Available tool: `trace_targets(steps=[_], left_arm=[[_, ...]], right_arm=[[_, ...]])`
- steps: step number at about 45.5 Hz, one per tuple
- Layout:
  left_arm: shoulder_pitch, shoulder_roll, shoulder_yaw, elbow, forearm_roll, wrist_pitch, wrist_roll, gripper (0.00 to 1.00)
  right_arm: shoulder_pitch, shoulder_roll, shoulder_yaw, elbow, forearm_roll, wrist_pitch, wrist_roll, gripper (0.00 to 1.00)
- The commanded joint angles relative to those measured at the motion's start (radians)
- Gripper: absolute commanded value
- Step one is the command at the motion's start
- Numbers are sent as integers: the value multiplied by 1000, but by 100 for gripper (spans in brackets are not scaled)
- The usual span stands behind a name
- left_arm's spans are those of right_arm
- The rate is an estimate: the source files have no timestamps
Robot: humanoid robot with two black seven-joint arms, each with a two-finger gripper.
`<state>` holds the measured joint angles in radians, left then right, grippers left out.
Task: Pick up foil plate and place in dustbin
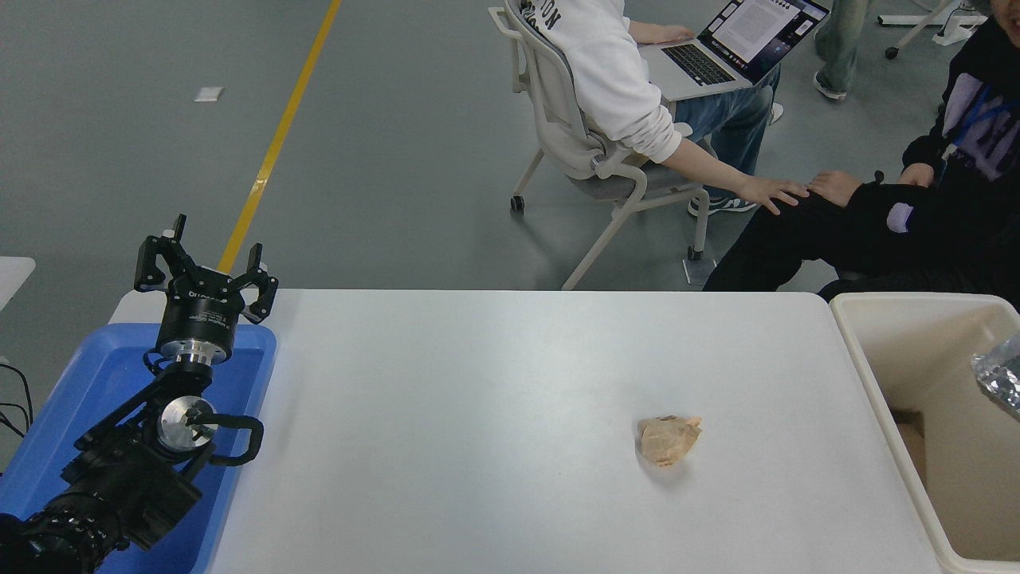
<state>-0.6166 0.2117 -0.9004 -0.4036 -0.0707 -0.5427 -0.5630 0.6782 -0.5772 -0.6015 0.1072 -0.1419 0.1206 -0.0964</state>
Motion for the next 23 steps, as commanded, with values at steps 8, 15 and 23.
trace_targets(steps=[8,15,23], left_arm=[[0,0,0,0,0,0,0,99],[0,0,0,0,0,0,0,99],[0,0,0,0,0,0,0,99]], right_arm=[[-52,27,12,-20,21,-50,1,0],[-45,20,5,-20,19,-73,3,55],[-37,14,12,-1,21,-105,3,79]])
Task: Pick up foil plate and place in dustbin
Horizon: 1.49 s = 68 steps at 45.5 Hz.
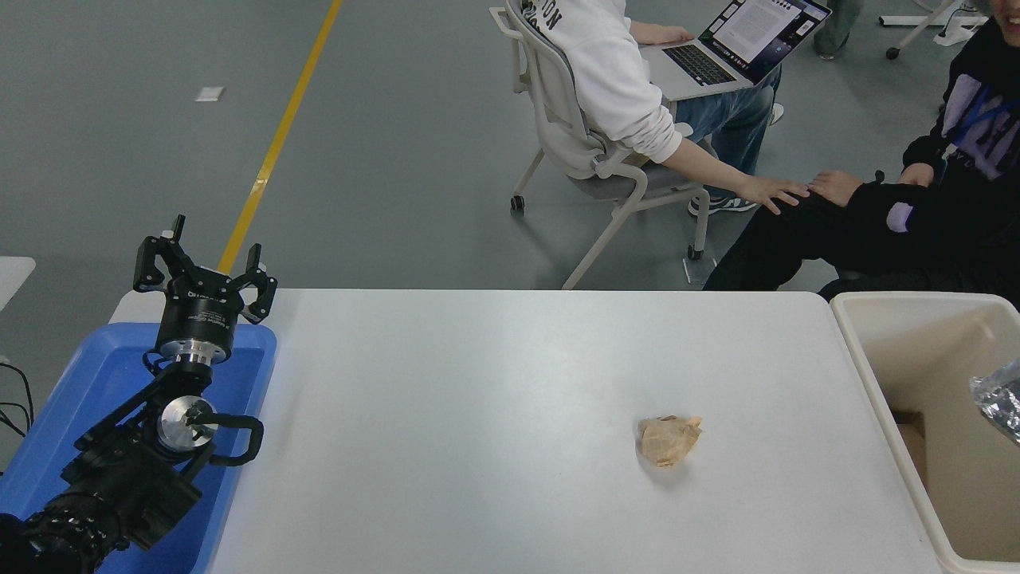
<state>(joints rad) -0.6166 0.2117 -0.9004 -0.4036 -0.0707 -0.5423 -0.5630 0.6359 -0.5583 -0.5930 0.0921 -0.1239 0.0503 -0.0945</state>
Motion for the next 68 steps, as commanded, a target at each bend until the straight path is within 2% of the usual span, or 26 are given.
trace_targets(steps=[1,5,15,21,24,29,36,45,57,64,68], left_arm=[[0,0,0,0,0,-1,0,99],[0,0,0,0,0,-1,0,99],[0,0,0,0,0,-1,0,99],[-2,0,0,0,0,1,0,99],[0,0,0,-1,0,1,0,99],[0,0,0,-1,0,-1,0,99],[0,0,0,-1,0,-1,0,99],[-2,0,0,-1,0,-1,0,99],[0,0,0,-1,0,-1,0,99],[0,0,0,0,0,-1,0,99],[0,0,0,0,0,-1,0,99]], right_arm=[[7,-5,4,18,4,-35,1,80],[44,-28,4,75,6,-35,1,81],[252,-199,-50,417,6,-33,1,81],[468,-245,-240,615,7,-21,1,100],[657,-245,-428,790,9,-18,1,100],[847,-235,-571,942,9,-10,1,100],[1016,-195,-628,1063,12,37,1,100],[1228,-106,-699,1132,15,291,1,100],[1393,67,-696,1147,15,627,1,100],[1511,152,-691,1158,17,735,4,100],[1587,210,-694,1183,17,735,4,100]])
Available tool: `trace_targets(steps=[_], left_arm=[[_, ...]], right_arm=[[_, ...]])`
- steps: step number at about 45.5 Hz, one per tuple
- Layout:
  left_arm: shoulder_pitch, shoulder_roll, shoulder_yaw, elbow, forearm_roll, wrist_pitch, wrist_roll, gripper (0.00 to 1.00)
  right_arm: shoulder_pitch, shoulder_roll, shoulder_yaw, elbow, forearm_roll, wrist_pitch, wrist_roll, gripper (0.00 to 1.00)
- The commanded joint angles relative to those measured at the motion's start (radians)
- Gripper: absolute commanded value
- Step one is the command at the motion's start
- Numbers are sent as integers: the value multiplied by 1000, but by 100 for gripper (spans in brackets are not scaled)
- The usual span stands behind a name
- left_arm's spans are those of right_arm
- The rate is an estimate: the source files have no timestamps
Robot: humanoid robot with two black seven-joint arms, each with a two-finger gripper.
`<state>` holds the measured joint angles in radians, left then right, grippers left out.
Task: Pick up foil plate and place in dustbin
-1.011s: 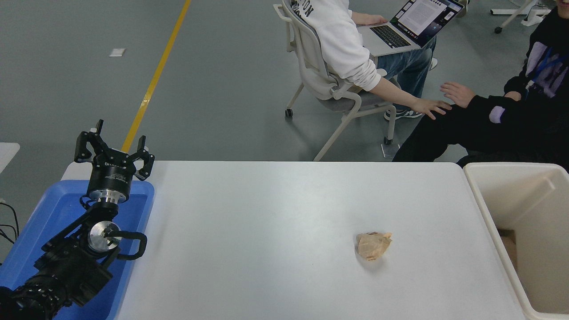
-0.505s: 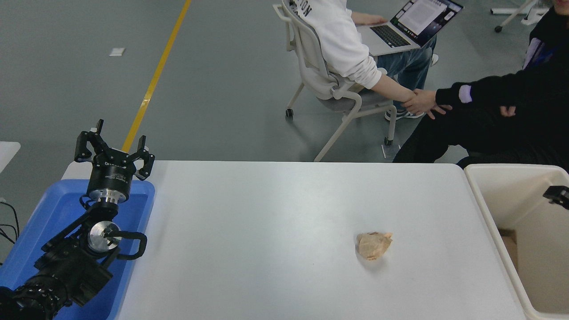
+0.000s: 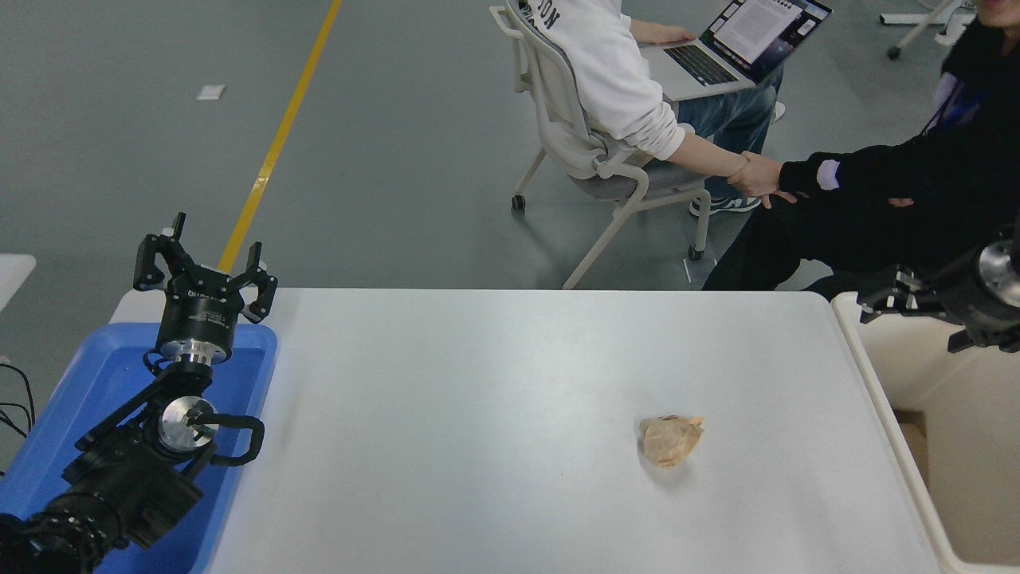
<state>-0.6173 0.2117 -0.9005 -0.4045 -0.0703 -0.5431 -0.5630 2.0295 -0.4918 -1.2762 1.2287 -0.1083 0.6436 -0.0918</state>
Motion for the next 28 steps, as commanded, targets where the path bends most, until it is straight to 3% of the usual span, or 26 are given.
trace_targets(steps=[1,12,28], left_arm=[[1,0,0,0,0,0,0,99],[1,0,0,1,0,0,0,99],[1,0,0,1,0,0,0,99]], right_arm=[[211,159,-11,51,1,142,1,100],[293,260,6,69,1,142,1,100],[314,263,-14,75,59,142,3,100]])
